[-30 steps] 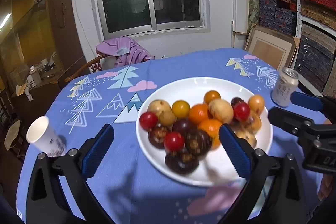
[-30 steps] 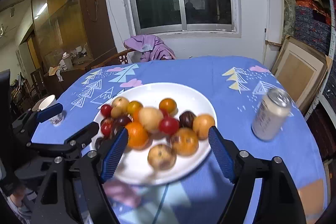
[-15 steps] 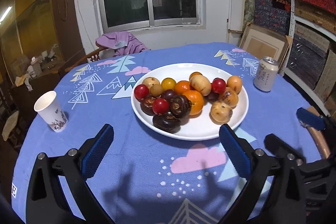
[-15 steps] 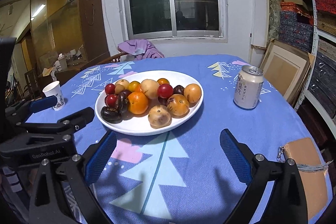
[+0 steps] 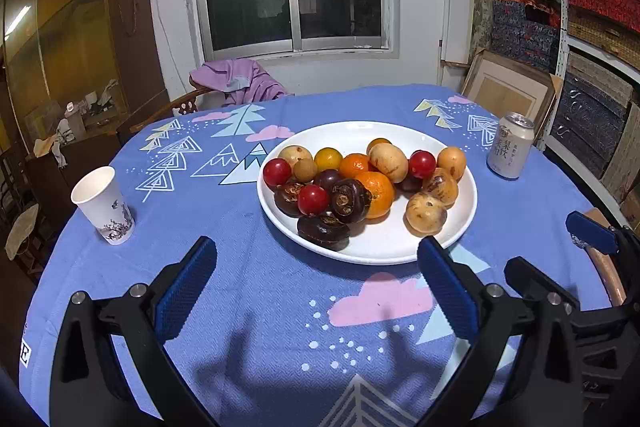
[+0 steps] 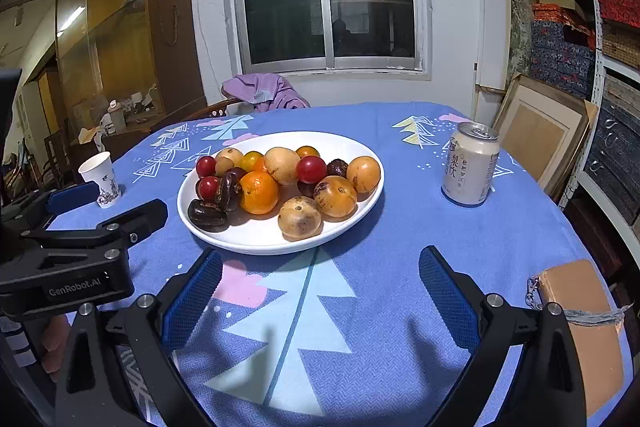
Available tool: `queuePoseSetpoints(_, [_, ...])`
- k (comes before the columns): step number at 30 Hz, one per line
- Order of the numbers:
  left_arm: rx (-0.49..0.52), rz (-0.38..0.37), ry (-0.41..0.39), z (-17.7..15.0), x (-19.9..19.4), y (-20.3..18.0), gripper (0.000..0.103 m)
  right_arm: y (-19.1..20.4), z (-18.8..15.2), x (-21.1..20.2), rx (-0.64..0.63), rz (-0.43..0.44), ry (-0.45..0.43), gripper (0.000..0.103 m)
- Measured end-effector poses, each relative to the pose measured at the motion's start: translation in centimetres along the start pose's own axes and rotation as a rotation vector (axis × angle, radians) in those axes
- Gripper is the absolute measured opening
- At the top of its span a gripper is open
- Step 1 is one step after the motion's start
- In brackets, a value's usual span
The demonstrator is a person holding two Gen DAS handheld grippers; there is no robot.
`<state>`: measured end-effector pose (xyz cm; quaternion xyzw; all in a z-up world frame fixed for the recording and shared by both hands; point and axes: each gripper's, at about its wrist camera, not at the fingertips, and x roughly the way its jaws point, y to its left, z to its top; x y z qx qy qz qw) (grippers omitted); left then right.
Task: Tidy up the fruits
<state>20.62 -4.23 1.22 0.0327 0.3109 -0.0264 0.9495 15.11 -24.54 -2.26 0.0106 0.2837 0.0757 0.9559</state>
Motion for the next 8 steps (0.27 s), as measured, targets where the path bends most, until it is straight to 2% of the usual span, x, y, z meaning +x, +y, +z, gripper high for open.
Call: queuePoseSetpoints(8, [-0.031, -0.007, 0.026, -0.09, 0.64, 0.52, 0.099, -0.23, 0.01, -0.05, 0.006, 0.001, -0.001, 0.1])
